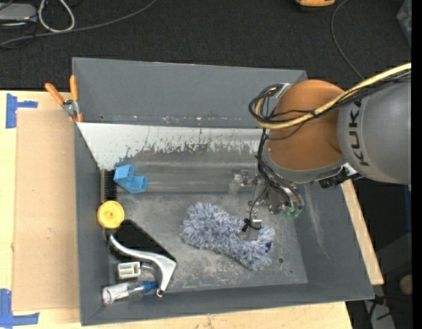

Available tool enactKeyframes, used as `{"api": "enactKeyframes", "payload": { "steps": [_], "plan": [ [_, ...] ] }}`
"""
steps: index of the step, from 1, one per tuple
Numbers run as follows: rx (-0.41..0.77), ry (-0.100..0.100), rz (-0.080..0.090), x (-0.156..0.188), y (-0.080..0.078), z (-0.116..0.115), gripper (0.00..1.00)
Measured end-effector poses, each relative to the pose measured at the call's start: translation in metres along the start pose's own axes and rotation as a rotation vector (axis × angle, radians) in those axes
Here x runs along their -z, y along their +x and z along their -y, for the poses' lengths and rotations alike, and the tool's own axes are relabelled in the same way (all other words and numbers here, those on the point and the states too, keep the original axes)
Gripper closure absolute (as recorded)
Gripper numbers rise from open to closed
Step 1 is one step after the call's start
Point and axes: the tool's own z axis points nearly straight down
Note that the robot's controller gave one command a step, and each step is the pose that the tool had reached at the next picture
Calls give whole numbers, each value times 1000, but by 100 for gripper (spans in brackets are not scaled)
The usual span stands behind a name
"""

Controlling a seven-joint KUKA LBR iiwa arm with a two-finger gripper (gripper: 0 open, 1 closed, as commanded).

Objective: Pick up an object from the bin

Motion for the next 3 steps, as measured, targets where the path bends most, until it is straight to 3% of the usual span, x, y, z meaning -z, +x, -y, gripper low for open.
{"api": "enactKeyframes", "payload": {
  "steps": [1,2,3],
  "plan": [
    [-1,0,7,5,-1,0,0],
    [-139,-1,7,-71,-14,14,0],
    [-151,-3,10,-109,-7,24,0]
  ]
}}
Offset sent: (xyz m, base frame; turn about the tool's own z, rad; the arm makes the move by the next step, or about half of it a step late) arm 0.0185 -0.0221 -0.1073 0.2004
